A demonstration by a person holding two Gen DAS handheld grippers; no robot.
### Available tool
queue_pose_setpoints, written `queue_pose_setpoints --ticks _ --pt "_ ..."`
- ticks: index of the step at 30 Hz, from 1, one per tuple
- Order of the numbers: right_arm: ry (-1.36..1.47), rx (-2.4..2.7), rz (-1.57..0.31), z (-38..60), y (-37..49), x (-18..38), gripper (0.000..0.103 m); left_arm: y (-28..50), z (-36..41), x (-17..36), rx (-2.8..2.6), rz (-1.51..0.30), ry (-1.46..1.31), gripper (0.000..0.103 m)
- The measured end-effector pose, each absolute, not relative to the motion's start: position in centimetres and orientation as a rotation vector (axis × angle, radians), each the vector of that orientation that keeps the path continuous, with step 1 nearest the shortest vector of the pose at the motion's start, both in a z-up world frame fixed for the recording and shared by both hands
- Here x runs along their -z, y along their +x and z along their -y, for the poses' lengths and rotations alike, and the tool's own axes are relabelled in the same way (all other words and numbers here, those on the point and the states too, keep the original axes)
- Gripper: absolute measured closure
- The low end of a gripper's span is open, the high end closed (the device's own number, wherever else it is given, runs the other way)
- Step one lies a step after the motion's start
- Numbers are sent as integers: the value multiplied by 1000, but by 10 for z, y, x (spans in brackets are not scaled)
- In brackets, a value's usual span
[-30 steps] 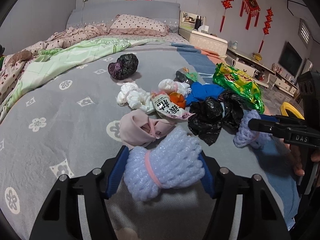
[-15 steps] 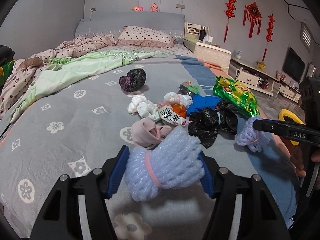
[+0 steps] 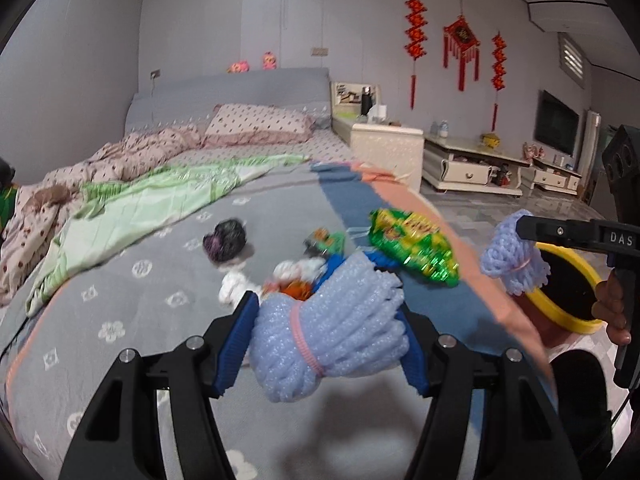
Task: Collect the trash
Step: 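Carry both lavender mesh nets over the yellow-rimmed bin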
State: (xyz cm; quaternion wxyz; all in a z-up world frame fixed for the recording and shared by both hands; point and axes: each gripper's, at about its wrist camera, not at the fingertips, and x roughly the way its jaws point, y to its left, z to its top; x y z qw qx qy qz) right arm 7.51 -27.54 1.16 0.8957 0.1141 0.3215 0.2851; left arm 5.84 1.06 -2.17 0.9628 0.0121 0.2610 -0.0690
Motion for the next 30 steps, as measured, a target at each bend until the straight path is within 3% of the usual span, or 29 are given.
queue_pose_setpoints --ticks 17,30 --pt "267 -363 -477 395 50 -130 71 86 125 -92 370 -375 107 42" --pt "303 -119 -401 510 37 -180 70 125 230 -131 520 -397 95 42"
